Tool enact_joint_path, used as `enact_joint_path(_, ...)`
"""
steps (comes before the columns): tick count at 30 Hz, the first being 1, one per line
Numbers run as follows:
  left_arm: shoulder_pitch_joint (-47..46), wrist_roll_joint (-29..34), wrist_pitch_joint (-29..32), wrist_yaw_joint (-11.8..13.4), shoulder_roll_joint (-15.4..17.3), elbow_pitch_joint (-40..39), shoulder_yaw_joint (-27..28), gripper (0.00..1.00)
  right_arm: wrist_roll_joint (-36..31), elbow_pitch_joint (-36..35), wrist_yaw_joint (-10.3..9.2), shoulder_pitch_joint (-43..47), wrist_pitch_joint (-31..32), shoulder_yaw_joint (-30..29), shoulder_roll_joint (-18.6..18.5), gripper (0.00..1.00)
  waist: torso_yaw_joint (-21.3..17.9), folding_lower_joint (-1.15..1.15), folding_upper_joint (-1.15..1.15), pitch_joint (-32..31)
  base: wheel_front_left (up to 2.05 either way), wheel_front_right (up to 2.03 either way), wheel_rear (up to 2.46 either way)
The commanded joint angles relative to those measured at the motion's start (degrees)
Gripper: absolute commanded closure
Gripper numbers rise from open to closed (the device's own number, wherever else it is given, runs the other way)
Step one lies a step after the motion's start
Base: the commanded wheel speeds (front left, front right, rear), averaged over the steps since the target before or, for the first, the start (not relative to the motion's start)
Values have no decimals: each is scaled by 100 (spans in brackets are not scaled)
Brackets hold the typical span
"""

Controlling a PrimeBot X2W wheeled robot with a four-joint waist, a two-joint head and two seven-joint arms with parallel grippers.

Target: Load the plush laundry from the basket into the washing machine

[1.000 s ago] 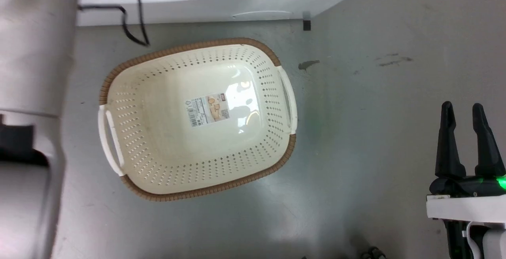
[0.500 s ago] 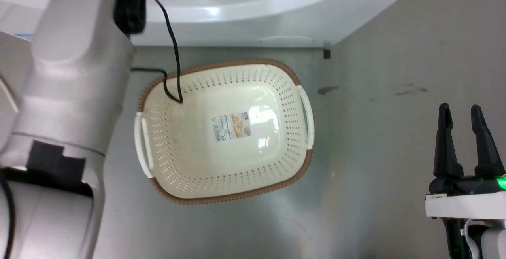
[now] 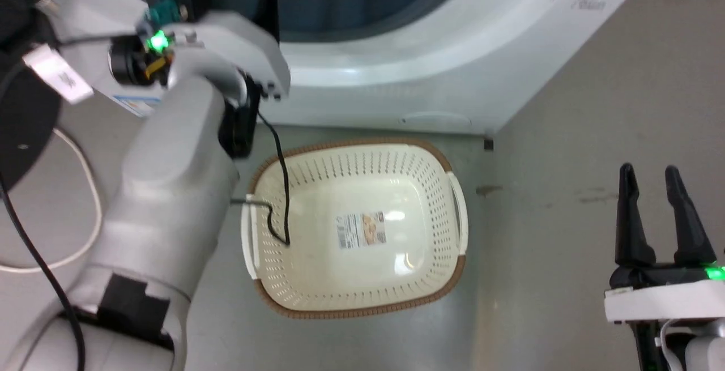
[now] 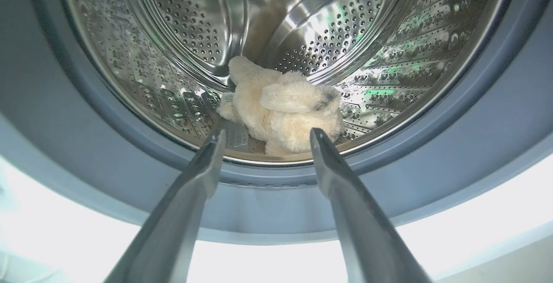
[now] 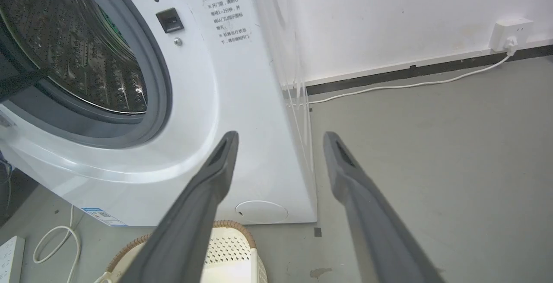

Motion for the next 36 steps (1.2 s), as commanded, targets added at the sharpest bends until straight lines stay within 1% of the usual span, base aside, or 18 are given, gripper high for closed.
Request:
enact_joint_path(1, 218, -17, -60, 12, 8, -68, 12, 0, -36, 17, 5, 71, 33, 3, -10, 0, 127, 1, 0, -289, 0, 0, 0)
enact_joint_path(3, 344, -8, -64, 27, 4, -132, 20, 0, -35, 25, 5, 101, 40, 1, -10, 0, 153, 1, 0, -373, 0, 0, 0)
enact_joint_path(4, 601, 19, -68, 104, 11, -347, 88, 0, -33, 29, 5, 157, 56, 0, -10, 0, 200, 1, 0, -505, 0, 0, 0)
enact_joint_path(5, 601, 19, -68, 104, 11, -347, 88, 0, -33, 29, 5, 157, 56, 0, -10, 0, 200, 1, 0, -505, 0, 0, 0)
enact_joint_path(6, 908, 42, -69, 181, 12, -628, 203, 0, -33, 38, 5, 207, 67, 7, -10, 0, 239, 1, 0, -637, 0, 0, 0)
enact_joint_path(7, 908, 42, -69, 181, 12, -628, 203, 0, -33, 38, 5, 207, 67, 7, -10, 0, 239, 1, 0, -637, 0, 0, 0)
enact_joint_path(9, 1390, 71, -70, 278, 15, -1006, 381, 0, -18, 60, 5, 288, 79, 27, -10, 0, 279, 1, 0, -825, 0, 0, 0)
enact_joint_path(10, 1390, 71, -70, 278, 15, -1006, 381, 0, -18, 60, 5, 288, 79, 27, -10, 0, 279, 1, 0, -825, 0, 0, 0)
enact_joint_path(13, 1843, 125, -71, 353, 27, -1401, 545, 0, 9, 90, 5, 372, 74, 42, -10, 0, 312, 1, 0, -1005, 0, 0, 0)
enact_joint_path(14, 2231, 186, -71, 410, 16, -1765, 662, 0, 34, 117, 5, 454, 69, 54, -10, 0, 352, 1, 0, -1169, 0, 0, 0)
enact_joint_path(21, 3023, 330, -72, 525, -3, -2443, 862, 0, 118, 207, 5, 638, 41, 131, -10, 0, 390, 1, 0, -1555, 0, 0, 0)
enact_joint_path(26, 3564, 450, -72, 599, 75, -2804, 890, 0, 167, 275, 5, 776, 23, 155, -10, 0, 397, 1, 0, -1827, 0, 0, 0)
enact_joint_path(36, 4428, 651, 89, 789, 323, -3498, 697, 0, 95, 342, 5, 1046, 24, 145, -10, 0, 437, 1, 0, -2252, 0, 0, 0)
